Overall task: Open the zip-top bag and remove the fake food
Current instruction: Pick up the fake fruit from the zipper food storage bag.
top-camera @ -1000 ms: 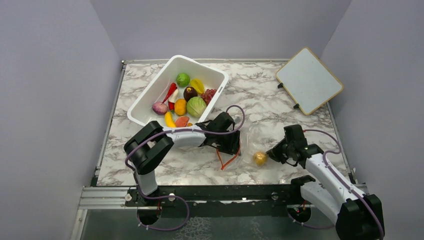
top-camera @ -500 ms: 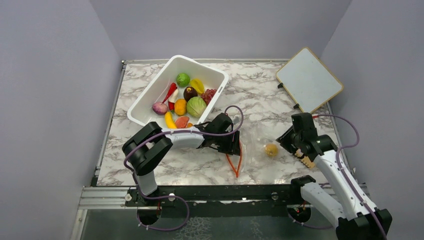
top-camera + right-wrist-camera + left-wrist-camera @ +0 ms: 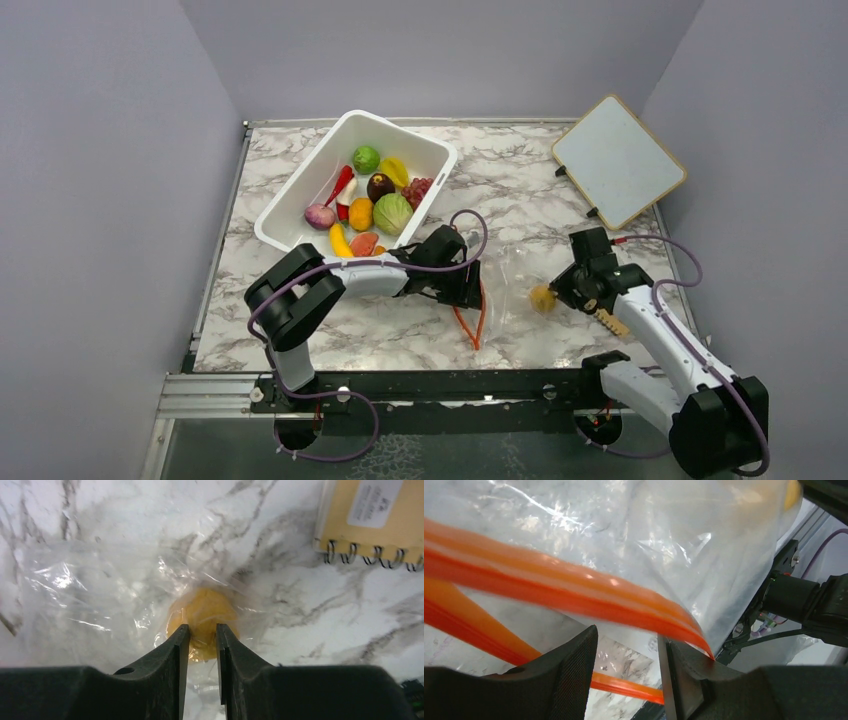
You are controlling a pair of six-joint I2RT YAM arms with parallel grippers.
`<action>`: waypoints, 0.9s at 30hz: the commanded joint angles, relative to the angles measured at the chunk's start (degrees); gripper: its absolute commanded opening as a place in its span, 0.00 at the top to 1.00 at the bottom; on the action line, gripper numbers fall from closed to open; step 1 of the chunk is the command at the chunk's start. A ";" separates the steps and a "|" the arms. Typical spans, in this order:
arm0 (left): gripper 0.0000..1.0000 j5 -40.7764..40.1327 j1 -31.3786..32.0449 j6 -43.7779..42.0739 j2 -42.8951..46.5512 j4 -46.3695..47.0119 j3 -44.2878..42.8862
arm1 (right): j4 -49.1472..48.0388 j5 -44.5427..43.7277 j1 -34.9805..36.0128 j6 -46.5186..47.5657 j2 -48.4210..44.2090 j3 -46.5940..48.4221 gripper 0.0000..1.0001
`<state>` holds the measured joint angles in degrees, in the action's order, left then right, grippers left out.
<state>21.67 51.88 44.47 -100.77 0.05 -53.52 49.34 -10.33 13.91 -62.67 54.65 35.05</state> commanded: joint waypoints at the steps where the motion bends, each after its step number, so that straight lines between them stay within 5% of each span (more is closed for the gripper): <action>1: 0.50 2.52 0.37 1.07 -0.22 3.97 0.36 | -8.77 4.73 0.06 -0.41 6.18 -5.56 0.75; 6: 0.49 3.85 0.36 1.94 -0.29 6.61 1.42 | -15.37 12.36 0.06 -2.34 7.81 -10.54 0.76; 20: 0.39 12.91 1.37 1.25 0.45 16.96 2.47 | -16.10 17.20 0.06 -3.52 2.50 -11.77 0.78; 27: 0.38 11.00 2.05 4.05 -2.25 17.40 -0.13 | -16.78 19.80 0.07 -5.37 1.24 -12.86 0.79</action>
<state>31.09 53.41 46.85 -101.06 14.26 -51.05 33.21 6.04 13.56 -66.52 56.90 23.70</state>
